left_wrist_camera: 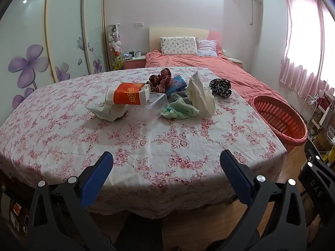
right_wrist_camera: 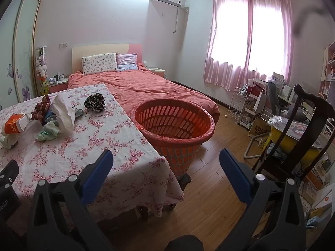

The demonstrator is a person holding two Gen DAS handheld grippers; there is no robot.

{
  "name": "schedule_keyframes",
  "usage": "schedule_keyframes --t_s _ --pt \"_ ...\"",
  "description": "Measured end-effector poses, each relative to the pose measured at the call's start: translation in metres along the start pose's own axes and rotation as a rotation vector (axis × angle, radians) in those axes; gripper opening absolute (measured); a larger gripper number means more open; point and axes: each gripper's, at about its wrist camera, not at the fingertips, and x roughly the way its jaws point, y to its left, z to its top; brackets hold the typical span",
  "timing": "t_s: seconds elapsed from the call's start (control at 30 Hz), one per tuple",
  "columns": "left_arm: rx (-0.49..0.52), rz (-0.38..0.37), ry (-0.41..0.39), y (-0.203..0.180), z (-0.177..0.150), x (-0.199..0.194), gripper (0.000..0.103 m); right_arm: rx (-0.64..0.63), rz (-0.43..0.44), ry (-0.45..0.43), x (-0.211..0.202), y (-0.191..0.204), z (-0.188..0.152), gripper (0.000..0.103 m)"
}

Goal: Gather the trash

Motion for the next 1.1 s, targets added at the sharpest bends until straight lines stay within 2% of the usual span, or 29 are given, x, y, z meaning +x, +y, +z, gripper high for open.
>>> schedule_keyframes --t_s 1.1 --pt "0.000 0.000 0.001 0.0000 0.0000 0.0001 0.101 0.002 0.002 0.002 -0.0012 -0.0019 -0.0021 0.099"
